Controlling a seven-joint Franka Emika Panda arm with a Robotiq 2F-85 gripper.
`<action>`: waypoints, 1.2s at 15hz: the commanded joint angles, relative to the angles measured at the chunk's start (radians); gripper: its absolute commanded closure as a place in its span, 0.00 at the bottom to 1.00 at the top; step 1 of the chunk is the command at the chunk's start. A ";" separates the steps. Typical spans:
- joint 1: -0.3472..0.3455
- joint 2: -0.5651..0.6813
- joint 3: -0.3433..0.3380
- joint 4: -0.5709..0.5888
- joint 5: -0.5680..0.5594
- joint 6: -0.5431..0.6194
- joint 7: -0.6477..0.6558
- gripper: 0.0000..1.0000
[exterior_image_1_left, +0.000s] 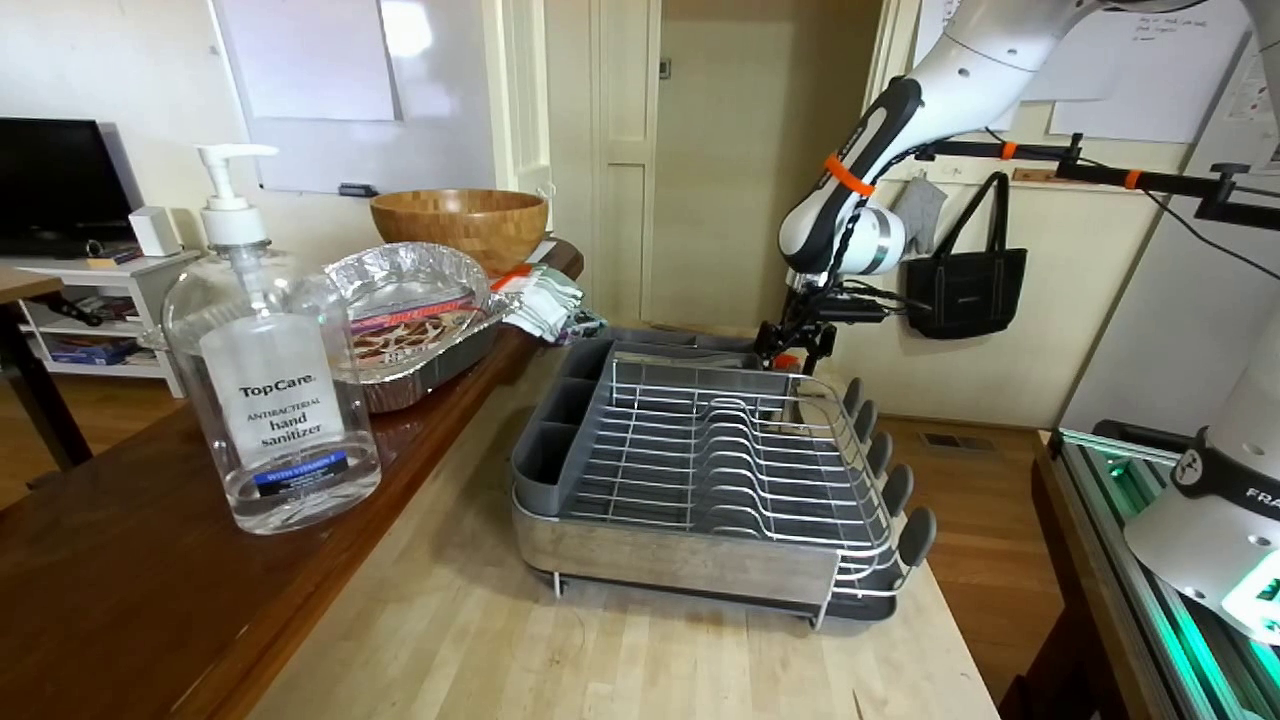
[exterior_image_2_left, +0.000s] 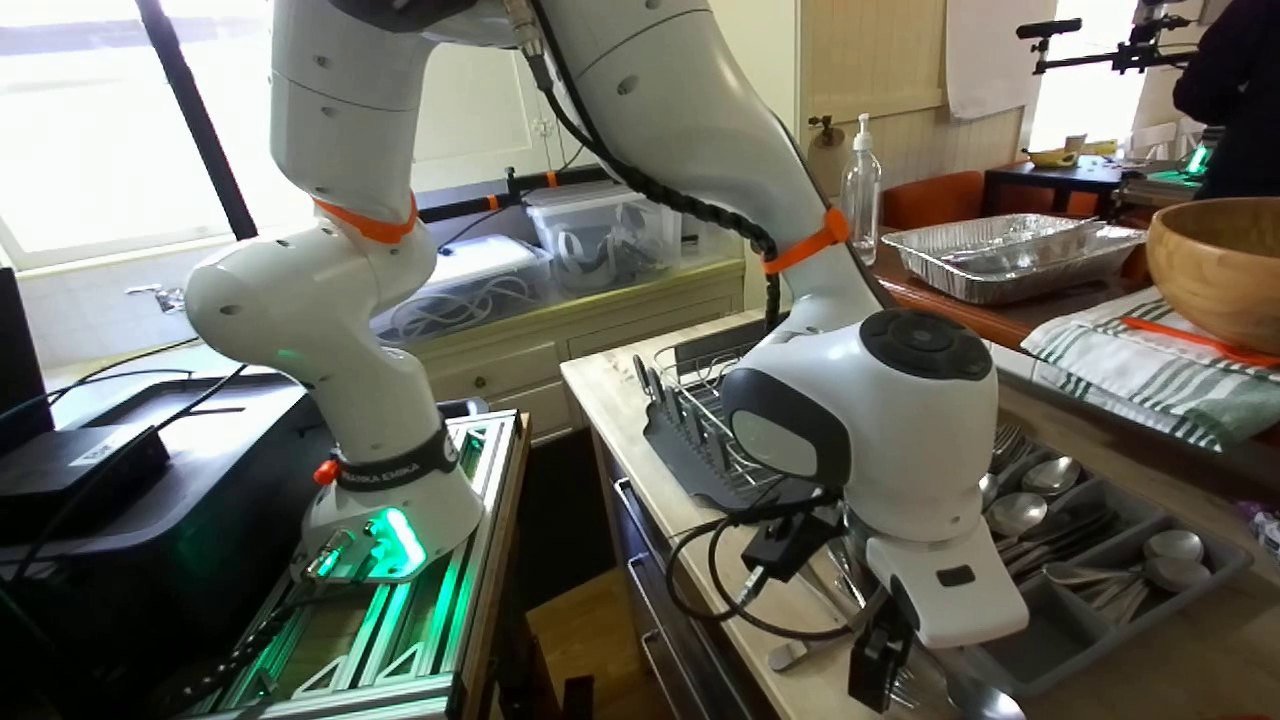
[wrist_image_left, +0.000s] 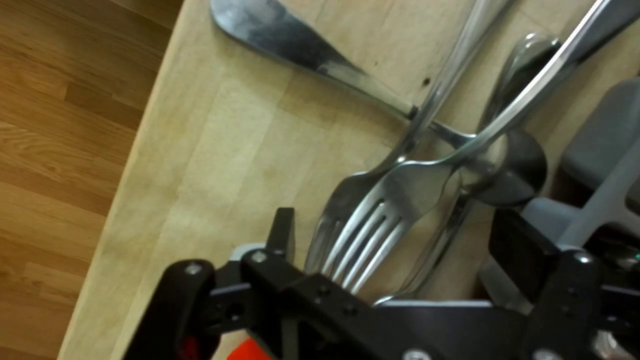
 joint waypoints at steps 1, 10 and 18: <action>0.009 -0.012 0.004 -0.010 -0.009 0.017 0.023 0.12; 0.057 -0.080 -0.029 -0.088 -0.042 0.023 0.058 0.02; 0.080 -0.103 -0.053 -0.115 -0.081 0.055 0.069 0.14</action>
